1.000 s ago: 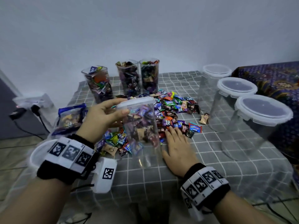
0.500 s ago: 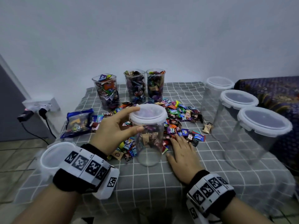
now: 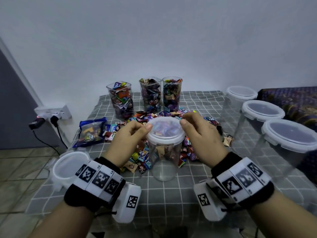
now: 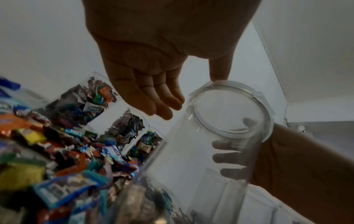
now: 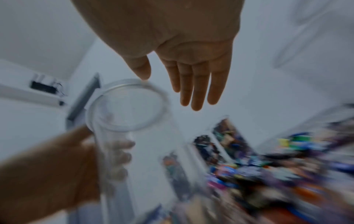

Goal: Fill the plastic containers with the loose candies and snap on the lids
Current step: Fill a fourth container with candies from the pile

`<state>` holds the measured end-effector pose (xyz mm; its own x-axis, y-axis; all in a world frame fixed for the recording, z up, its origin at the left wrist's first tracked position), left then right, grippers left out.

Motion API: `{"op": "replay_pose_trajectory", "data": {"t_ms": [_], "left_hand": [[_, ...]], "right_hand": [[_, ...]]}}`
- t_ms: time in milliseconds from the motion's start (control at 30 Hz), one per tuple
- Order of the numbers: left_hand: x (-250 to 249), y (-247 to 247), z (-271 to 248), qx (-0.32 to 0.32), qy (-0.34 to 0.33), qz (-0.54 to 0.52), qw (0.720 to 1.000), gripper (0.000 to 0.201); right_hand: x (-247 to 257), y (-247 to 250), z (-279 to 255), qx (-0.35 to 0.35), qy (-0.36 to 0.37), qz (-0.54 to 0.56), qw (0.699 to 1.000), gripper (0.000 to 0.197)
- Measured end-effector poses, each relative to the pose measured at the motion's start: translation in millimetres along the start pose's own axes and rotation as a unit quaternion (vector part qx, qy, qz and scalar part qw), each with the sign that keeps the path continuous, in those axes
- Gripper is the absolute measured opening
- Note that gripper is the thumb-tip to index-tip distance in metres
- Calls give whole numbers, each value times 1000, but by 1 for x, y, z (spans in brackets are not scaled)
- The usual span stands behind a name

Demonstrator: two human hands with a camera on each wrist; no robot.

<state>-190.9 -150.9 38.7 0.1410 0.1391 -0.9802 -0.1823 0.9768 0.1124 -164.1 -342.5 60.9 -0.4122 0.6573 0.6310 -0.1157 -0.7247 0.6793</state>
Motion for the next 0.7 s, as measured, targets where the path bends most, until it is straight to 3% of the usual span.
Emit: {"op": "replay_pose_trajectory", "data": {"t_ms": [133, 300, 567, 700], "left_hand": [[8, -4, 2, 16, 62, -58, 996, 25], [18, -6, 3, 53, 140, -134, 980, 24], [22, -14, 4, 74, 162, -221, 959, 23], [16, -19, 5, 66, 158, -260, 950, 20]], "right_hand": [[6, -9, 13, 15, -12, -5, 1000, 26], [-4, -19, 17, 33, -79, 102, 991, 21], [-13, -26, 21, 66, -104, 159, 980, 28], [-9, -18, 22, 22, -68, 140, 988, 29]]}}
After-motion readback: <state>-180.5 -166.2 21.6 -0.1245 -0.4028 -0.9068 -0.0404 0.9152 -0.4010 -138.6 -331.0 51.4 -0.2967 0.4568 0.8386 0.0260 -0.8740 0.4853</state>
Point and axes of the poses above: each hand's wrist, its own z-axis towards the middle knuckle, its own y-axis out of the back of the hand, x = y × z, the point moved 6 cm from there along z, towards the middle knuckle, and after that the axes turned 8 degrees about -z, right-handed, at the moved point
